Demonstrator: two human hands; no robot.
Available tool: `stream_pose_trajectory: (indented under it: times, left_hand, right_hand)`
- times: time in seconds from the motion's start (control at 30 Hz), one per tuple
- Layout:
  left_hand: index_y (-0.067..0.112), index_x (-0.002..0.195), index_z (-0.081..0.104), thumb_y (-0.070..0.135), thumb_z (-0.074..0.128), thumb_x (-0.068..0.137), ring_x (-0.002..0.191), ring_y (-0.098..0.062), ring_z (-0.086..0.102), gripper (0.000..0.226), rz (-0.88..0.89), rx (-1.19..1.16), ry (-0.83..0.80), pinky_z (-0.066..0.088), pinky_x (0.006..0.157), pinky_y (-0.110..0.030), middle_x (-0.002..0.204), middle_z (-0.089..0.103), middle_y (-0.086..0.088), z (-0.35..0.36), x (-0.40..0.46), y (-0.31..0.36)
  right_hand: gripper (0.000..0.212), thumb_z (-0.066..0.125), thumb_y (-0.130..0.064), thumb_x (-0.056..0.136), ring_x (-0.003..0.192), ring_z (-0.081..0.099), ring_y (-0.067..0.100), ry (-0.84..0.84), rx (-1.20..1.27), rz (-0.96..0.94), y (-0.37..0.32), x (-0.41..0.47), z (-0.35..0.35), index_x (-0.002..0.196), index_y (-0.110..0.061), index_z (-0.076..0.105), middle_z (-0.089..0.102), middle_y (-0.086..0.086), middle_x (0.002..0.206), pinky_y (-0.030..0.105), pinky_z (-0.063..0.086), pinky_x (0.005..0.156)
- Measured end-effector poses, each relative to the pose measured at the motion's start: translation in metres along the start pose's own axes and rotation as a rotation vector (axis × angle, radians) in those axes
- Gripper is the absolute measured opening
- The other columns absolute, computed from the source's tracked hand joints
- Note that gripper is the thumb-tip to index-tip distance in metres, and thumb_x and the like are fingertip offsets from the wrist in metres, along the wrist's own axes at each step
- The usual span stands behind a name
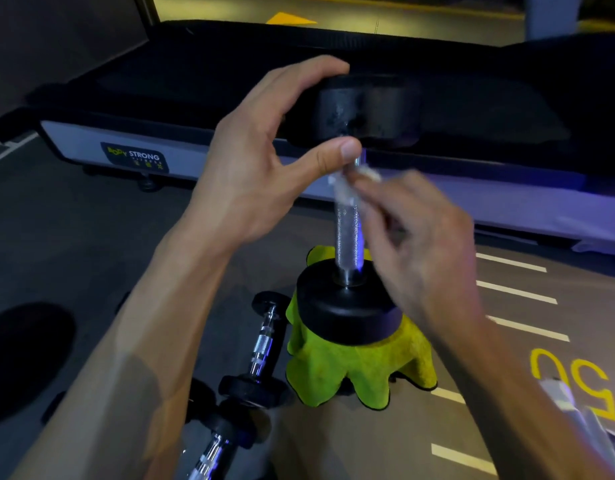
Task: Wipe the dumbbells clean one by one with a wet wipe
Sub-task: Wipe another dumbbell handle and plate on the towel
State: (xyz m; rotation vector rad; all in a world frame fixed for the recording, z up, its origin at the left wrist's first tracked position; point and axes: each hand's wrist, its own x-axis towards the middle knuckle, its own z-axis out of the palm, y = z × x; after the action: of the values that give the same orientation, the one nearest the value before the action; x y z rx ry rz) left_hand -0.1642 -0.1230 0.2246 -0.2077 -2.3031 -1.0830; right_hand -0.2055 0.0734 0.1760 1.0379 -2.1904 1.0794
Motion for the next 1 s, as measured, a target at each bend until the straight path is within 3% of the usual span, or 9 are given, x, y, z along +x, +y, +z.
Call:
stream_pose_trajectory:
  times: [0.13, 0.33, 0.5, 0.57, 0.67, 0.77, 0.87, 0.93, 1.0]
  left_hand:
    - [0.017, 0.149, 0.053, 0.039, 0.075, 0.097, 0.137, -0.014, 0.056, 0.060, -0.018, -0.024, 0.019, 0.048, 0.115, -0.043, 0.143, 0.057, 0.004, -0.002, -0.001, -0.004]
    - [0.016, 0.149, 0.053, 0.040, 0.074, 0.097, 0.138, -0.011, 0.054, 0.060, -0.013, -0.025, -0.005, 0.049, 0.115, -0.040, 0.142, 0.056, 0.007, 0.001, 0.000, 0.002]
    - [0.020, 0.148, 0.054, 0.041, 0.069, 0.101, 0.137, -0.013, 0.055, 0.054, -0.031, -0.027, 0.025, 0.049, 0.115, -0.044, 0.139, 0.057, 0.009, 0.003, 0.003, -0.001]
    - [0.020, 0.147, 0.056, 0.039, 0.061, 0.106, 0.135, -0.012, 0.056, 0.046, -0.041, -0.033, 0.046, 0.049, 0.113, -0.045, 0.135, 0.058, 0.011, 0.005, 0.004, -0.001]
    - [0.020, 0.146, 0.058, 0.035, 0.053, 0.111, 0.133, -0.012, 0.057, 0.038, -0.050, -0.027, 0.067, 0.048, 0.113, -0.046, 0.132, 0.058, 0.013, 0.007, 0.006, 0.000]
    - [0.019, 0.145, 0.058, 0.034, 0.052, 0.111, 0.132, -0.013, 0.058, 0.037, -0.042, -0.026, 0.062, 0.049, 0.112, -0.047, 0.133, 0.059, 0.010, 0.008, 0.006, 0.001]
    - [0.021, 0.144, 0.059, 0.035, 0.053, 0.111, 0.133, -0.014, 0.058, 0.036, -0.047, -0.027, 0.070, 0.048, 0.113, -0.049, 0.136, 0.061, 0.009, 0.006, 0.006, -0.001]
    - [0.021, 0.144, 0.059, 0.035, 0.053, 0.111, 0.132, -0.015, 0.058, 0.036, -0.047, -0.027, 0.072, 0.048, 0.112, -0.050, 0.137, 0.062, 0.008, 0.006, 0.006, -0.002]
    - [0.021, 0.144, 0.059, 0.036, 0.053, 0.111, 0.132, -0.016, 0.058, 0.037, -0.051, -0.032, 0.070, 0.049, 0.110, -0.051, 0.138, 0.062, 0.006, 0.005, 0.005, -0.002]
  right_hand:
    - [0.022, 0.075, -0.009, 0.094, 0.085, 0.066, 0.011, -0.136, -0.013, -0.039, 0.004, -0.024, -0.001, 0.114, -0.019, 0.081, 0.070, -0.002, 0.096, 0.017, 0.048, 0.078]
    - [0.010, 0.073, -0.008, 0.094, 0.073, 0.054, 0.005, 0.151, -0.031, 0.032, -0.003, 0.021, 0.008, 0.099, -0.015, 0.079, 0.064, -0.003, 0.083, 0.011, 0.039, 0.071]
    - [0.018, 0.072, -0.014, 0.098, 0.077, 0.065, 0.021, 0.000, -0.099, -0.018, 0.003, -0.028, 0.008, 0.113, -0.016, 0.080, 0.070, 0.002, 0.087, 0.026, 0.048, 0.071]
    - [0.019, 0.073, -0.014, 0.096, 0.077, 0.067, 0.023, -0.015, -0.120, -0.038, 0.004, -0.027, 0.005, 0.113, -0.017, 0.080, 0.071, 0.002, 0.087, 0.026, 0.046, 0.070]
    - [0.016, 0.074, -0.013, 0.096, 0.079, 0.065, 0.017, 0.088, -0.060, -0.049, 0.004, 0.004, 0.007, 0.110, -0.015, 0.081, 0.072, 0.003, 0.087, 0.020, 0.044, 0.073]
    - [0.009, 0.074, -0.011, 0.097, 0.078, 0.068, 0.019, 0.214, 0.022, -0.042, 0.005, 0.024, 0.012, 0.101, -0.009, 0.081, 0.073, 0.006, 0.087, 0.030, 0.053, 0.072]
    - [0.012, 0.075, -0.008, 0.095, 0.072, 0.062, 0.018, 0.109, -0.023, -0.037, 0.005, -0.003, 0.014, 0.105, -0.011, 0.081, 0.069, 0.002, 0.082, 0.022, 0.044, 0.071]
    - [0.016, 0.077, -0.007, 0.092, 0.072, 0.055, 0.010, -0.001, -0.069, -0.028, 0.005, -0.024, 0.011, 0.105, -0.014, 0.081, 0.065, -0.010, 0.083, 0.012, 0.036, 0.072]
    - [0.016, 0.076, -0.009, 0.092, 0.074, 0.051, 0.003, -0.035, -0.055, -0.050, 0.005, -0.022, 0.007, 0.105, -0.016, 0.081, 0.063, -0.017, 0.086, 0.009, 0.038, 0.072]
